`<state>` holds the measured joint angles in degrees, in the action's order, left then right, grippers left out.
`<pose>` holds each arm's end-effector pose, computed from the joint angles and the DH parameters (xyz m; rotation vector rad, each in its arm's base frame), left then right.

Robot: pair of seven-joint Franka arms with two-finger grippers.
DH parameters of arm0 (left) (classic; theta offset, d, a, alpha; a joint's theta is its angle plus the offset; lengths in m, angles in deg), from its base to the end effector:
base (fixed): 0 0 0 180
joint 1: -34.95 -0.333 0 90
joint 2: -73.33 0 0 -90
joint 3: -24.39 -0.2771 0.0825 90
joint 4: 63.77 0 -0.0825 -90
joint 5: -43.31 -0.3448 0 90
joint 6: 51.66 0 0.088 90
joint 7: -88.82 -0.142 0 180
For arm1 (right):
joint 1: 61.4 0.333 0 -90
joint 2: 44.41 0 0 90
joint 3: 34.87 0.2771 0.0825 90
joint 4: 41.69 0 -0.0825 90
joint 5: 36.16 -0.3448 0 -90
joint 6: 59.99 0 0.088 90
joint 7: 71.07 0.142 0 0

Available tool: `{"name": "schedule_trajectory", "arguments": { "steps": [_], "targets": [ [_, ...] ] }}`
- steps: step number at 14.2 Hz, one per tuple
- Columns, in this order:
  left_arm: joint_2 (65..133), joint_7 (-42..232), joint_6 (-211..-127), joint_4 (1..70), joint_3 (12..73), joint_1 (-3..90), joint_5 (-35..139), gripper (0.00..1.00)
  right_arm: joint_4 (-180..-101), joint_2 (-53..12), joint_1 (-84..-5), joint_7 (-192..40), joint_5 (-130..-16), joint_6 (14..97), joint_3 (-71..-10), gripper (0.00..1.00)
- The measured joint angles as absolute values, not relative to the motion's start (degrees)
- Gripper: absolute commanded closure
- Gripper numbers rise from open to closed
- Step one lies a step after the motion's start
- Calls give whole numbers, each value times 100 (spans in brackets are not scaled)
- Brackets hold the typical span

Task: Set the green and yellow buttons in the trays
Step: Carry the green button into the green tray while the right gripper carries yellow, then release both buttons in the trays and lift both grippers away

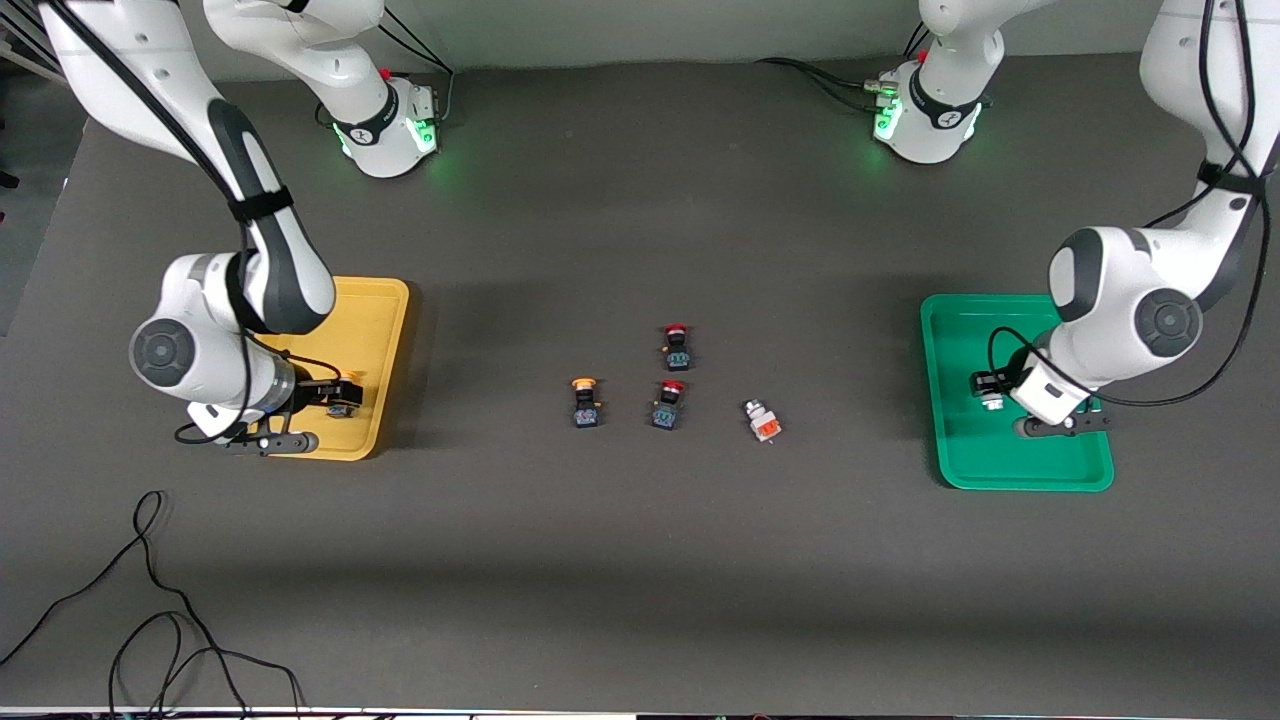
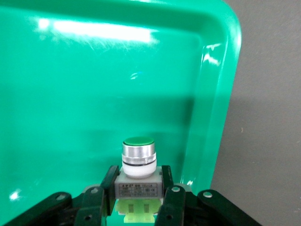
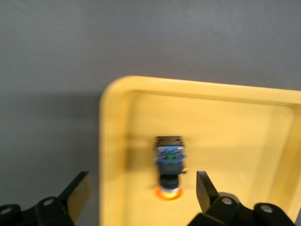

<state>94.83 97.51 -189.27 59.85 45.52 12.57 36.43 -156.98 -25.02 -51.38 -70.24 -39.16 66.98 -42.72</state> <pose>0.5158 0.0075 0.1854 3.0831 0.1498 -0.1610 0.5410 0.0233 0.2323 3.1254 -0.0096 -0.2043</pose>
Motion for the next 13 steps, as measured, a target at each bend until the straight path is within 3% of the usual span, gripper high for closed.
{"name": "schedule_trajectory", "arguments": {
  "steps": [2, 3, 4, 8, 13],
  "targets": [
    [9590, 9744, -18966, 5984, 4552, 1254, 3589, 59, -15280, -2557, -5128, -6525, -3999, 6349, -3954, 1],
    [9617, 9743, -18966, 5985, 4552, 1253, 3548, 35, -15097, -2551, -5116, -6145, -4002, 6279, -3730, 1],
    [9627, 9743, -18965, 5985, 4552, 1252, 3516, 0, -14960, -2529, -5085, -5771, -4004, 6260, -3526, 1],
    [9601, 9729, -18838, 5859, 4552, 1233, 3496, 0, -14319, -2062, -4720, -4329, -4004, 6336, -2985, 1],
    [9317, 9726, -16876, 4466, 4596, 1217, 3502, 0, -13446, -927, -4223, -2881, -3551, 6943, -2716, 1]
  ]
}}
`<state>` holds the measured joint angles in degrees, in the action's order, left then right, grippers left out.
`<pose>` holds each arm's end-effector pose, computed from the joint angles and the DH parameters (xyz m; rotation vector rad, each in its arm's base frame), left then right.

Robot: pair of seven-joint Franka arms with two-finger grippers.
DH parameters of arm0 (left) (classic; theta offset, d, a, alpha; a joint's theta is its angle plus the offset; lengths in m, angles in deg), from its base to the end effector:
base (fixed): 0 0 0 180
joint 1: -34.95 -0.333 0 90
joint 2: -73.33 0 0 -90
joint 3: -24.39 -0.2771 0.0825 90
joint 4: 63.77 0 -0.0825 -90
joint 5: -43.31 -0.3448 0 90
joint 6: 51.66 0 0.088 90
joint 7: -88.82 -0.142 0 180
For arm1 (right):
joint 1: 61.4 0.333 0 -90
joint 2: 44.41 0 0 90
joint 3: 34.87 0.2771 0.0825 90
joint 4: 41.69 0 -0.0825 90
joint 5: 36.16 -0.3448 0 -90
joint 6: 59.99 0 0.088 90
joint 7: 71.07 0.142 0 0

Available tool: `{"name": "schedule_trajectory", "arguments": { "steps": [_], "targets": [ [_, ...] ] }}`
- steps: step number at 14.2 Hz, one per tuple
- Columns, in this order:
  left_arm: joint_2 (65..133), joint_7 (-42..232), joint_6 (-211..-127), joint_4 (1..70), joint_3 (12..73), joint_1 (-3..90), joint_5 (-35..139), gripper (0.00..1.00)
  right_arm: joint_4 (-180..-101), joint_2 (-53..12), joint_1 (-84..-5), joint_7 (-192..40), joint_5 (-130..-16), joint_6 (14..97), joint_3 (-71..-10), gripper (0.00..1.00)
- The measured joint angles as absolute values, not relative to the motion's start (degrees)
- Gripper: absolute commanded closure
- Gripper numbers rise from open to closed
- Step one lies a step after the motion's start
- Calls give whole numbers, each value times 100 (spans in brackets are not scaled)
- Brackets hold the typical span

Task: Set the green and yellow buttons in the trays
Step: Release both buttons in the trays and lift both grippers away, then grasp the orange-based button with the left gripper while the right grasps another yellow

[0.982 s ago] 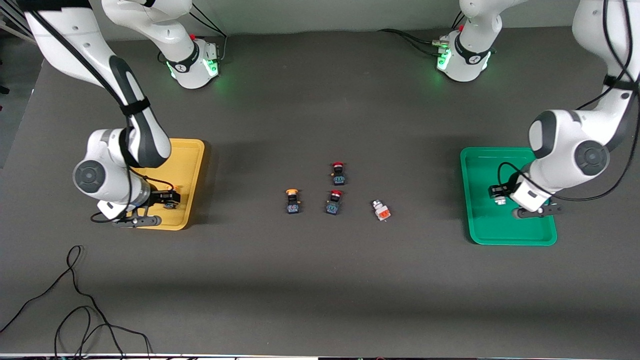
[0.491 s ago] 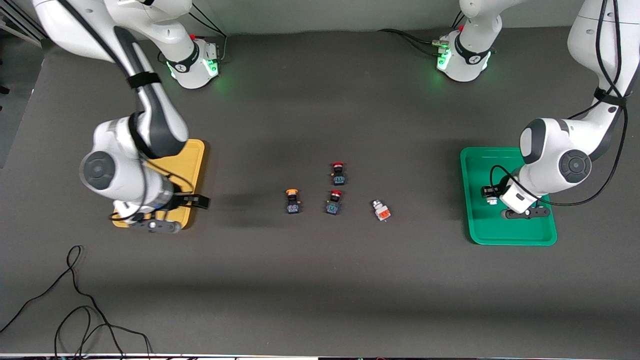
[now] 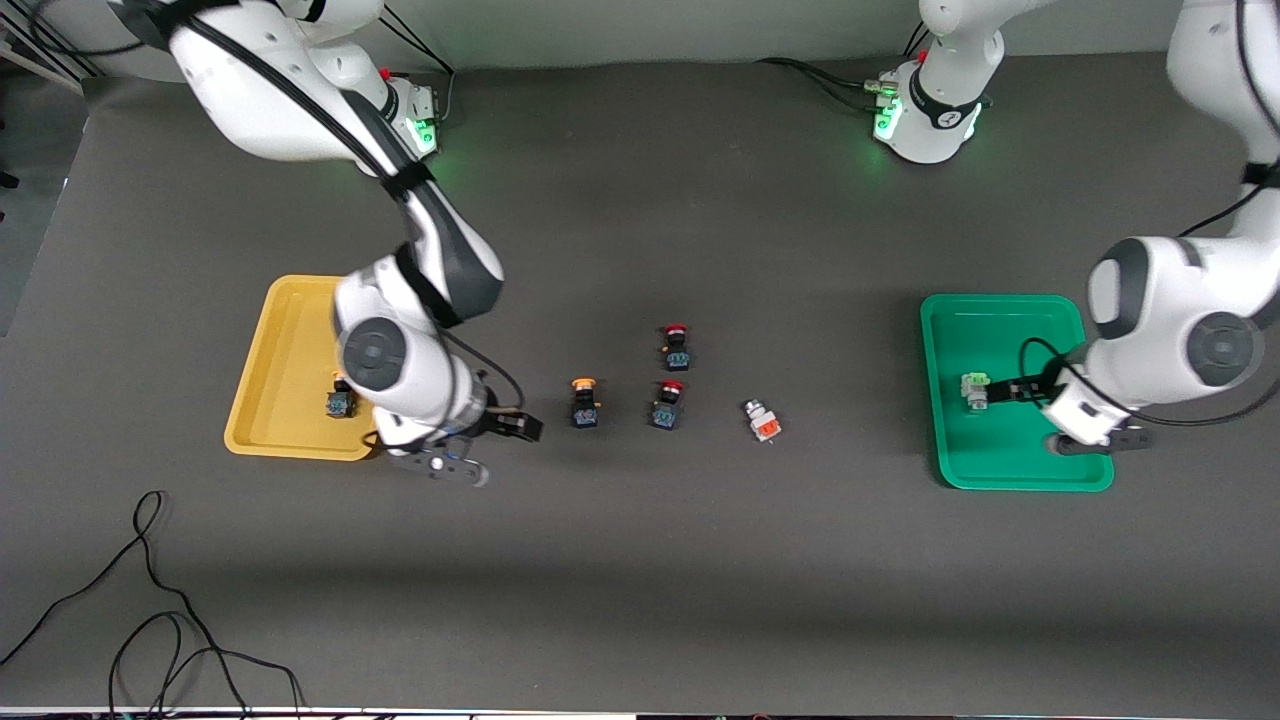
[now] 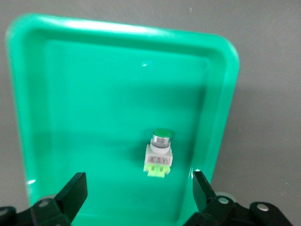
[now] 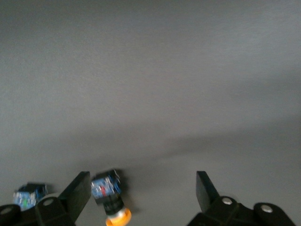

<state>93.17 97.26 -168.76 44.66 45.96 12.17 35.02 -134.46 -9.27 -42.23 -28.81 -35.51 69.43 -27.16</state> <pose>0.5536 0.0280 0.2726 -3.1198 -0.1581 0.2610 0.5762 0.2829 0.2287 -3.0360 0.4385 0.0192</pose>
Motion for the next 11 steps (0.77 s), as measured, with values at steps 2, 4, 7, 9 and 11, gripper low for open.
{"name": "schedule_trajectory", "arguments": {
  "steps": [2, 4, 7, 9, 11],
  "targets": [
    [9162, 9728, -15927, 3705, 4671, 1228, 3545, 0, -13399, -521, -4141, -2405, -3323, 7350, -2605, 1],
    [9101, 9784, -15382, 3124, 4781, 1264, 3639, 0, -13350, -157, -3986, -2085, -3039, 7654, -2582, 1],
    [9129, 10365, -15305, 2945, 4848, 1631, 3685, 0, -13276, 44, -3944, -2014, -2842, 7723, -2381, 1],
    [9181, 11023, -15329, 2945, 4862, 2096, 3697, 0, -13266, 55, -3945, -2230, -2420, 7708, -2239, 1],
    [9226, 11826, -15456, 2945, 4874, 2610, 3707, 0, -13266, 71, -3946, -2852, -2174, 7707, -2198, 1]
  ]
}}
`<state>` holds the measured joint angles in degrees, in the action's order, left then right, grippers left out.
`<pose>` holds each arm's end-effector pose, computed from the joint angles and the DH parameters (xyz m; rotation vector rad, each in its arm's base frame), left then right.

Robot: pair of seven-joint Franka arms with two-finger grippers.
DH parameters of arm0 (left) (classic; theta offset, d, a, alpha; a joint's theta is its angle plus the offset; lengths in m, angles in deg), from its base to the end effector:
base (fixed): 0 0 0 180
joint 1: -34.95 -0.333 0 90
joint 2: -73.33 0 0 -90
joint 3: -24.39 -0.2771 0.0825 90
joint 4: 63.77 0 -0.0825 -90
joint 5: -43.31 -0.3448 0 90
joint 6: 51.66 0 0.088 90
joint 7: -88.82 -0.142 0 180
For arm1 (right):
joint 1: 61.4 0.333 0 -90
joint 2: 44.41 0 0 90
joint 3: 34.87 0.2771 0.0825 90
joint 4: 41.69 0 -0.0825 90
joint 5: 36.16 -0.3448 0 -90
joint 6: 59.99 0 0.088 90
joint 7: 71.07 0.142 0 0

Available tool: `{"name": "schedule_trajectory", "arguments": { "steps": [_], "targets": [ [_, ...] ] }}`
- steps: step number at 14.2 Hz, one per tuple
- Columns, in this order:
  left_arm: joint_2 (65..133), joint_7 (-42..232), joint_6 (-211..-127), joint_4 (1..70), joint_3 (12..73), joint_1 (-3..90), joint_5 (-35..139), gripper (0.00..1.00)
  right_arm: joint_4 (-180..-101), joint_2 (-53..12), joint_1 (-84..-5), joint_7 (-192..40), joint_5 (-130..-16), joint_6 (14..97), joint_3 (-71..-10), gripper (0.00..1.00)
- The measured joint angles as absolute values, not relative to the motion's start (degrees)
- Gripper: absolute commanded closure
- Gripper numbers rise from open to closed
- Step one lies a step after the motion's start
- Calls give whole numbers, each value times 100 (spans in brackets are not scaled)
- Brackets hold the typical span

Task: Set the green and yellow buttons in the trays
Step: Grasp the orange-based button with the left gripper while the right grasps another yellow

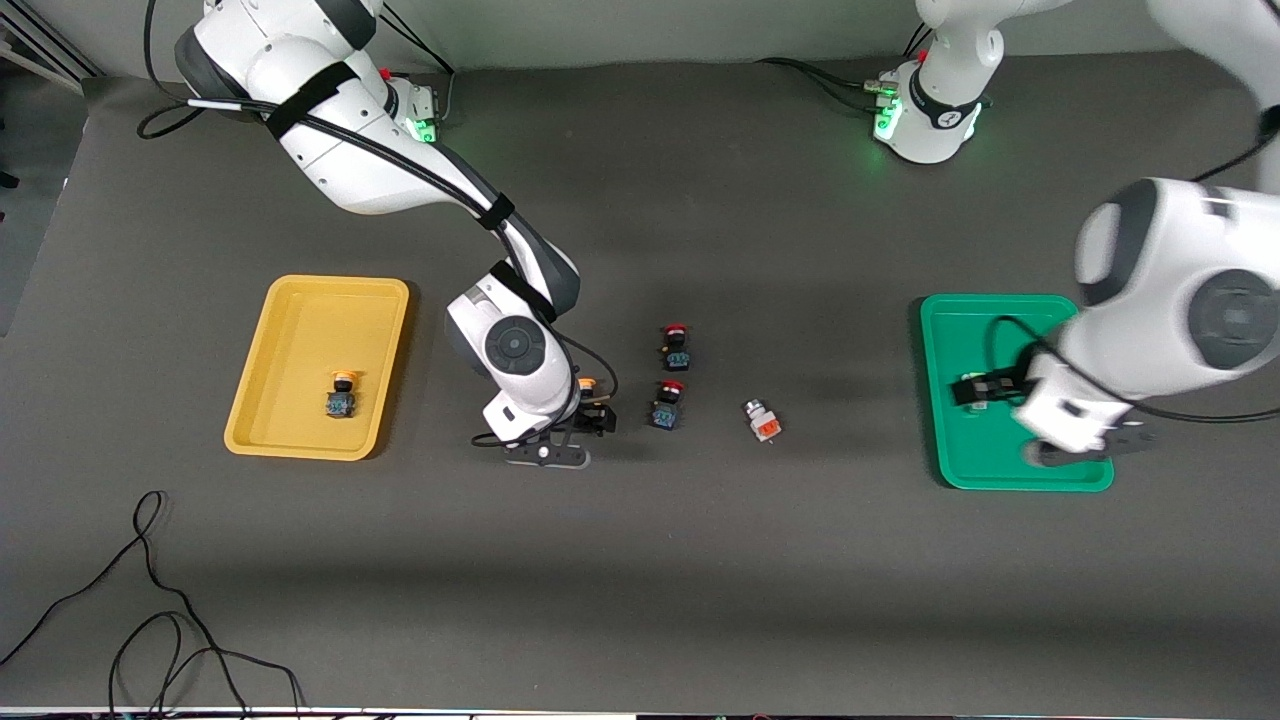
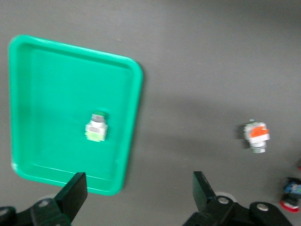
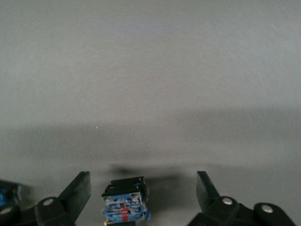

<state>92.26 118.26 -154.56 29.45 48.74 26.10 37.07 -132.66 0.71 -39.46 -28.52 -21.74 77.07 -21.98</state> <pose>0.5682 -0.1258 0.3750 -3.0938 -0.3471 0.2071 0.5426 0.3525 0.1484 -3.1271 0.0329 -0.0696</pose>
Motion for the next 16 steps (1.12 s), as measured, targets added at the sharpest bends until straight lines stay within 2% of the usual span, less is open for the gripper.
{"name": "schedule_trajectory", "arguments": {
  "steps": [7, 8, 9, 10, 11, 16],
  "targets": [
    [9614, 14286, -16333, 2947, 4887, 4224, 3706, 0, -13265, 151, -3955, -3231, -2012, 7721, -2026, 8],
    [9677, 14440, -16424, 2949, 4885, 4350, 3701, 0, -13265, 157, -3954, -3231, -2012, 7721, -2010, 15],
    [9760, 14571, -16533, 2954, 4881, 4432, 3694, 0, -13265, 160, -3955, -3231, -2011, 7721, -2009, 29],
    [9874, 14667, -16673, 2972, 4874, 4467, 3654, 0, -13265, 164, -3956, -3231, -2011, 7721, -2009, 82],
    [10014, 14729, -16839, 3019, 4861, 4472, 3555, 0, -13264, 168, -3955, -3231, -2010, 7721, -2008, 100],
    [10969, 15281, -17820, 3202, 4819, 4506, 2800, 0, -13246, 199, -3955, -2864, -2010, 7724, -1991, 100]
  ]
}}
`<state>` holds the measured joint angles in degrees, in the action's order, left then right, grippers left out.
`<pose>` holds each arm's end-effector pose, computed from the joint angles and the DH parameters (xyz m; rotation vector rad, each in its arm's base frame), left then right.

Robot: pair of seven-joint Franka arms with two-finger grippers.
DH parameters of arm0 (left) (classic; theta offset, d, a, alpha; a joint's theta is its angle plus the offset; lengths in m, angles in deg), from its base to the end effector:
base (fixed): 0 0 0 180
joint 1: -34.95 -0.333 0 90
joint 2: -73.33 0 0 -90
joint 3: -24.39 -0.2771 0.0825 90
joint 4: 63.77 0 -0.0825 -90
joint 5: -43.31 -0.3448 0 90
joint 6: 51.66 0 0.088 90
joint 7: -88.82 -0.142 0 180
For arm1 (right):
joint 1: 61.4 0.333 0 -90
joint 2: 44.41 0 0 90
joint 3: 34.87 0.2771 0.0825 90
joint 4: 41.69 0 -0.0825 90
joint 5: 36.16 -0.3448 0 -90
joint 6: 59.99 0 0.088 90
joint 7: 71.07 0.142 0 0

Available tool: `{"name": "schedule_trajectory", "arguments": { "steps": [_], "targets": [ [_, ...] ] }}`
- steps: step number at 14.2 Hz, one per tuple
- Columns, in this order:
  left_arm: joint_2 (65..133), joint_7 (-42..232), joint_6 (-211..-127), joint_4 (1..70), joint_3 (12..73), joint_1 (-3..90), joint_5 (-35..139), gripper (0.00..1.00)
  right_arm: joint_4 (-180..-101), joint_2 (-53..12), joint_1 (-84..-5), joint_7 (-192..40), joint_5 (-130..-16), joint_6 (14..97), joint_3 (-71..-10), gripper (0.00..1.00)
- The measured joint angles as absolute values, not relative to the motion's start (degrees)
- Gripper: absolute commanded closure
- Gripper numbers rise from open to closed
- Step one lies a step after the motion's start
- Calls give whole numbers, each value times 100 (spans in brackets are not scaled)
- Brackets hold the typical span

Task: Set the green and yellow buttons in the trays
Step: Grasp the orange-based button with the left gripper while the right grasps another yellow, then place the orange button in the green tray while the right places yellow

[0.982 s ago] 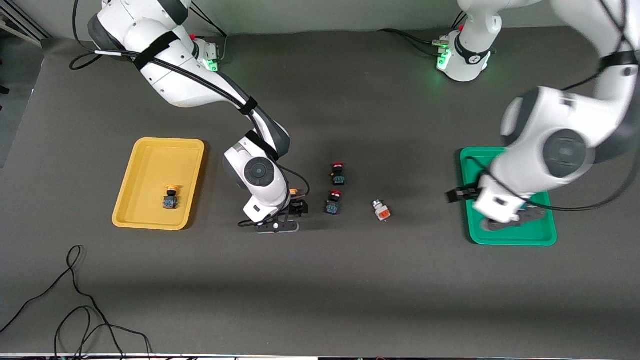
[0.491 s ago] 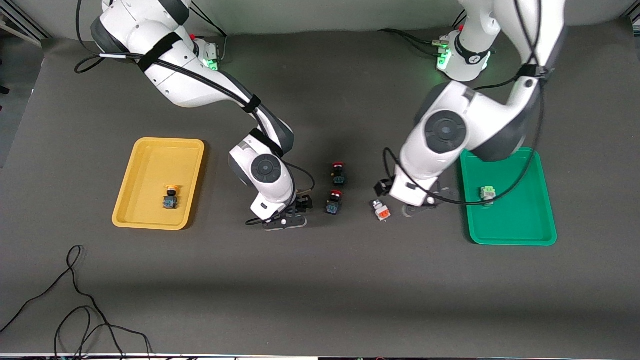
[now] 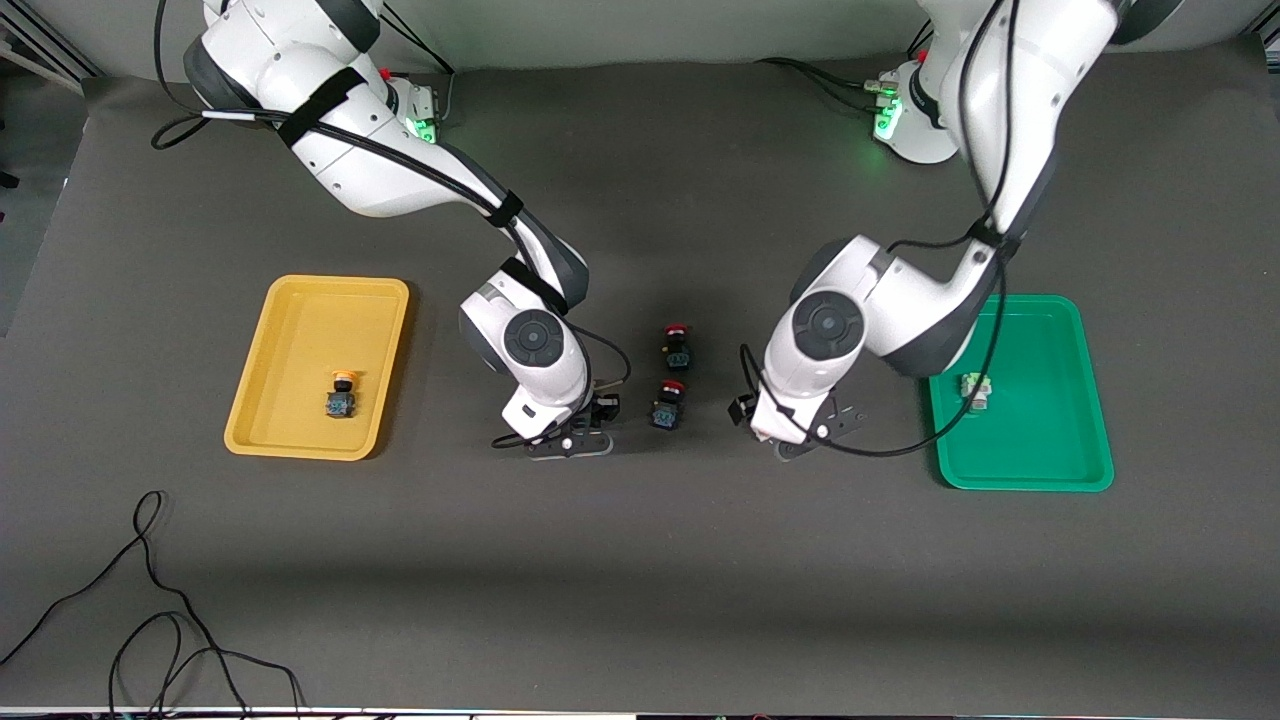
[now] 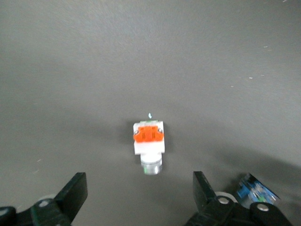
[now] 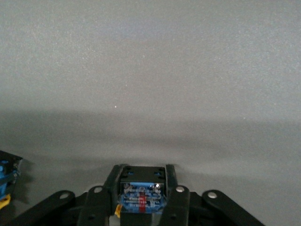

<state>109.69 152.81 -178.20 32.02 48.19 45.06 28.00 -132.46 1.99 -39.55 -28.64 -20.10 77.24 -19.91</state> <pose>0.5346 -0.3189 0.2142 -3.0642 -0.6672 0.0731 0.5303 0.3681 0.1394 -3.1223 -0.0377 -0.0506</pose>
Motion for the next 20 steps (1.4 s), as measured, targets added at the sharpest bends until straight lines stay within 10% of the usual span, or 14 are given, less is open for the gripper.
{"name": "schedule_trajectory", "arguments": {
  "steps": [7, 11, 15, 20],
  "targets": [
    [11548, 15514, -18325, 3188, 4722, 4533, 2405, 11, -12887, -128, -4165, -2207, -2027, 7127, -1870, 100],
    [11565, 15515, -18325, 3189, 4691, 4559, 2383, 39, -12764, -889, -4570, -2543, -2524, 5973, -1888, 100],
    [11582, 15572, -18325, 3190, 4670, 4592, 2378, 73, -12471, -1546, -4677, -3845, -3250, 4540, -2760, 100],
    [11547, 15629, -18260, 3053, 4652, 4592, 2374, 78, -12449, -1689, -4818, -5856, -3342, 3767, -3844, 100]
  ]
}}
